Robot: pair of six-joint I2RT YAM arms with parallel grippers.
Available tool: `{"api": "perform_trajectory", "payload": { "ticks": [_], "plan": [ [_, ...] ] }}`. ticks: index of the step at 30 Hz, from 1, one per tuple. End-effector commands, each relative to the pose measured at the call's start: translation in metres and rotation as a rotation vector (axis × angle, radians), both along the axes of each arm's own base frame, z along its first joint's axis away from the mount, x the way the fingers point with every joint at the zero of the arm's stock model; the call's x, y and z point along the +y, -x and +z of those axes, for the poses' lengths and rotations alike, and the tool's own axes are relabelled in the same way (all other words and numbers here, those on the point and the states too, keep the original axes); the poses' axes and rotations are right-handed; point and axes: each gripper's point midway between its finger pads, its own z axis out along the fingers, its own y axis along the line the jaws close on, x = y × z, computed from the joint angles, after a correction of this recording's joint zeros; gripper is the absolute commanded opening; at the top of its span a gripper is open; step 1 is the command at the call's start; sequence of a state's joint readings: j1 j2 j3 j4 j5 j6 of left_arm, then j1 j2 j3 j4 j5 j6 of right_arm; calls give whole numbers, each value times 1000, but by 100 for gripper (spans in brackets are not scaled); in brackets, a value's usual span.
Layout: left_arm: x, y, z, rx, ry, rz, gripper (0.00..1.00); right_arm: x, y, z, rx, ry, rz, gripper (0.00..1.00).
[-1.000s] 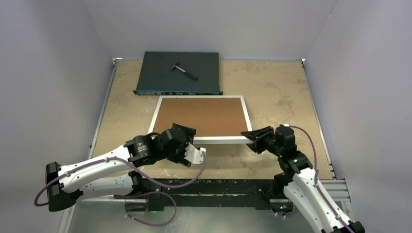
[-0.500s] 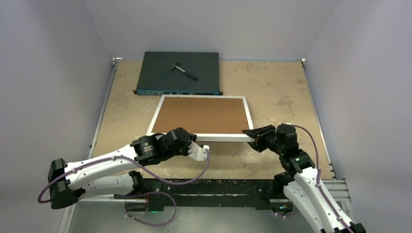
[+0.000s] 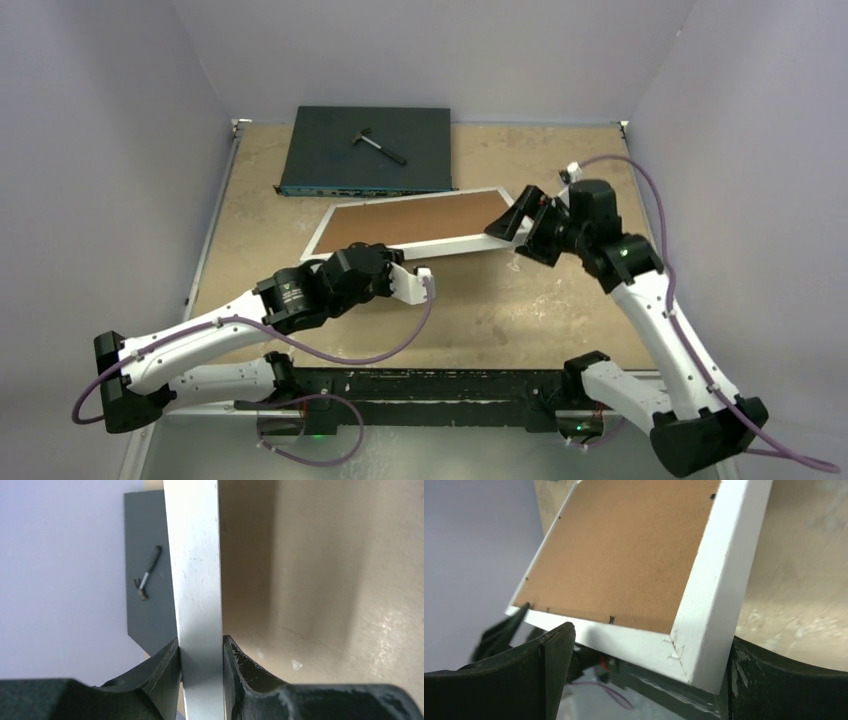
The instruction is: Put the photo into the frame
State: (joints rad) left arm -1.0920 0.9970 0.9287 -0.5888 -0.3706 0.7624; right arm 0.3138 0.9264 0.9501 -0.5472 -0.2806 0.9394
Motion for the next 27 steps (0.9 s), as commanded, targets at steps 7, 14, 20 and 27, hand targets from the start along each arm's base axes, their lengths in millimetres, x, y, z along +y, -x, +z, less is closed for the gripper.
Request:
{"api": "perform_trajectory", "payload": {
  "ticks": [7,14,20,27],
  "plan": [
    [3,7,33,33,70,-25,0,-23,-21,131,-687,522,422,97],
    [5,9,43,41,74,-29,0,-21,-10,155,-819,580,520,96],
    [-1,13,69,46,136,-50,0,5,22,208,-1276,574,729,98],
    [-3,24,106,21,215,-122,0,44,12,173,-1344,501,979,94]
  ]
}}
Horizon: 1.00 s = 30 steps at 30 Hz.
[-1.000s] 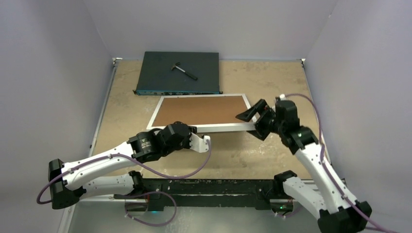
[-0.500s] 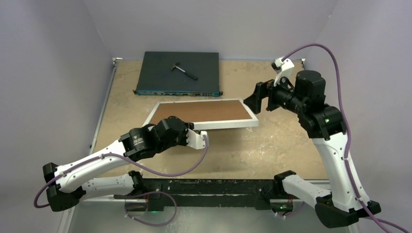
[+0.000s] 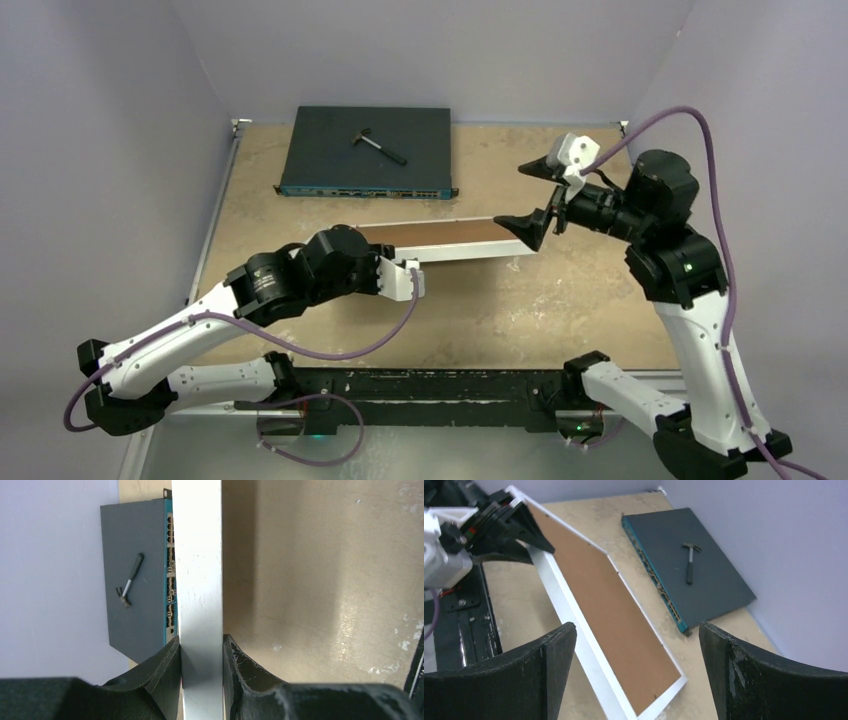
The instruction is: Put the photo into the frame
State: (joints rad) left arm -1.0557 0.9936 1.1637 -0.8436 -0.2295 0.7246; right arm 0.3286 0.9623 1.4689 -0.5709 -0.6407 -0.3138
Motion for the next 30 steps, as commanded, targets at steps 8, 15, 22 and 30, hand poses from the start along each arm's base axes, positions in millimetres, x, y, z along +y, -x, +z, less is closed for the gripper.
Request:
{"api": "perform_trajectory", "payload": {
  "ticks": [8,15,22,30],
  "plan": [
    [-7,8,60,-62,149,-63,0,115,22,-57,-2,204,429,92],
    [-3,6,64,-71,156,-43,0,140,42,-77,0,252,489,92],
    [-1,6,75,-98,173,-47,0,132,34,-115,20,362,387,84],
    [-1,5,84,-122,173,-55,0,125,22,-133,25,428,244,75]
  ]
}}
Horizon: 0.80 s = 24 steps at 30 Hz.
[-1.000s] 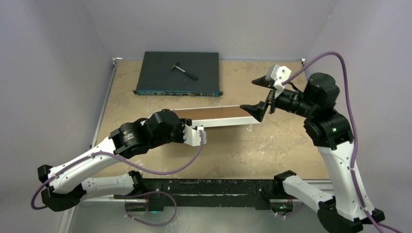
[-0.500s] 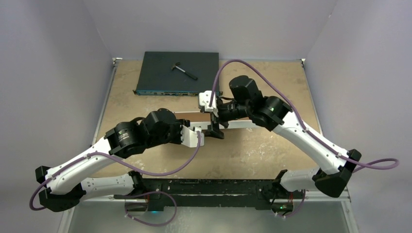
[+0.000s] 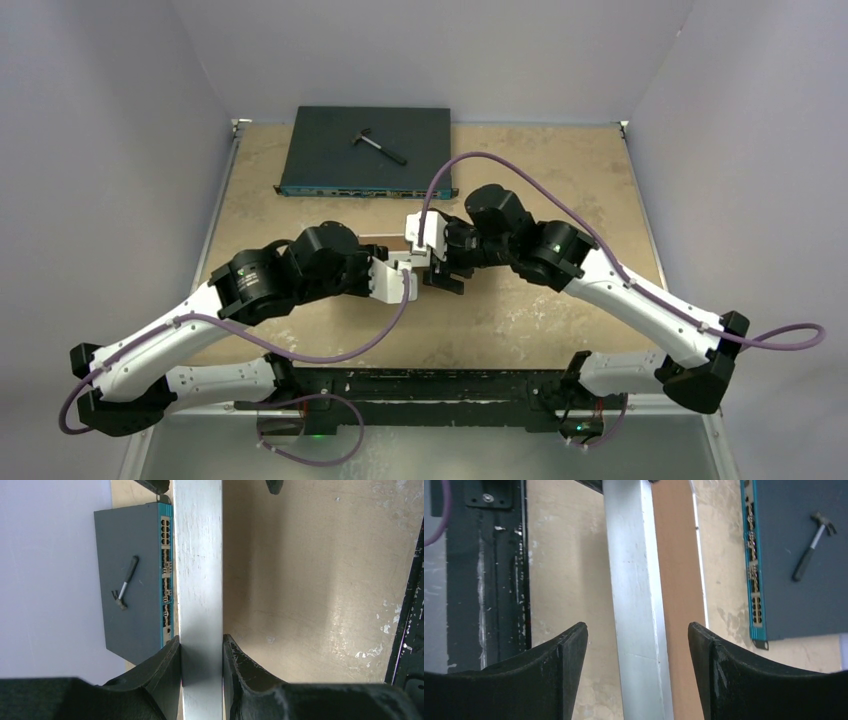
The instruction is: Put the photo into the frame
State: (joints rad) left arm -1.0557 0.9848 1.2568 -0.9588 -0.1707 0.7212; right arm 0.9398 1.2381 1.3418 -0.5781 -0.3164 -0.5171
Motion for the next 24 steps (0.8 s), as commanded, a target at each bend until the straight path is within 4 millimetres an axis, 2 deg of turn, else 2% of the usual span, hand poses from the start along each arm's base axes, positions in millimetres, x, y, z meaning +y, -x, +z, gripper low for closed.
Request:
{"api": "perform_trajectory", "payload": {
  "ticks": [1,3,6,10,11,12,14,16,18,24],
  "plan": [
    [-7,-10,68,-161,169,-9,0,-6,-21,9,-89,4,-138,73],
    [-6,-11,71,-167,172,-8,0,-5,-25,10,-110,7,-163,68],
    [-6,-11,74,-182,176,-10,0,1,-28,19,-112,-24,-179,53],
    [-3,-16,89,-229,217,17,2,9,-27,33,-92,-62,-167,23],
    [-3,-17,94,-239,233,26,16,11,-27,35,-79,-62,-172,11],
    [-2,-18,99,-247,249,38,28,12,-27,36,-69,-60,-176,6],
    [0,-19,109,-261,289,59,46,14,-29,38,-43,-63,-201,2],
    [4,-21,123,-291,344,89,77,16,-28,43,-8,-84,-224,0],
    [9,-23,142,-329,404,117,85,22,-17,50,59,-112,-197,0],
    [30,-18,217,-428,616,181,91,41,-12,75,191,-135,-155,1]
  ]
}}
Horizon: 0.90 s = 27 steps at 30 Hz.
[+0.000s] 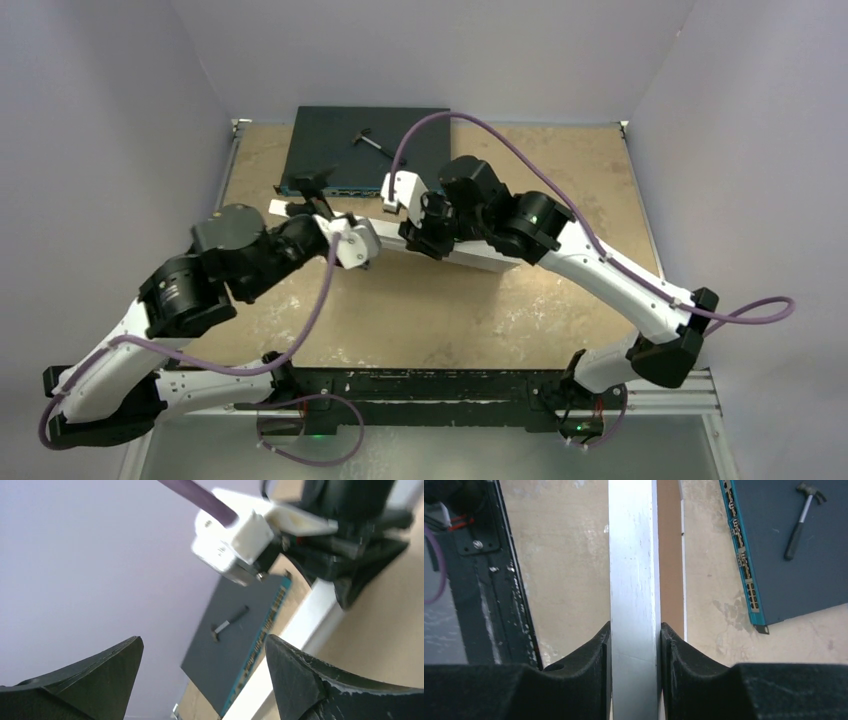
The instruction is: Put the photo into the frame
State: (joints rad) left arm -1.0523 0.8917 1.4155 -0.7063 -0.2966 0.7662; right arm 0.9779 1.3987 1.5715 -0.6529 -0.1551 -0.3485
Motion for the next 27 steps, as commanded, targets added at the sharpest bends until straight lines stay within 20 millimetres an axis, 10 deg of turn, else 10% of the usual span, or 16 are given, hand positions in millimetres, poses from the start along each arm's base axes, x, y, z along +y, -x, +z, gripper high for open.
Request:
{"api": "perform_trajectory", "payload": {
  "ticks": [1,9,19,27],
  "plan": [
    [22,1,87,-114,273,75,92,21,12,60,137,-180,41,1],
    [35,0,118,-121,335,129,97,4,-62,59,212,-261,-6,1],
    [5,-24,68,-34,209,182,98,-19,-154,-36,263,-157,-92,0],
    [-19,-66,7,140,87,257,97,-39,-181,-84,194,-116,-141,0]
  ]
}}
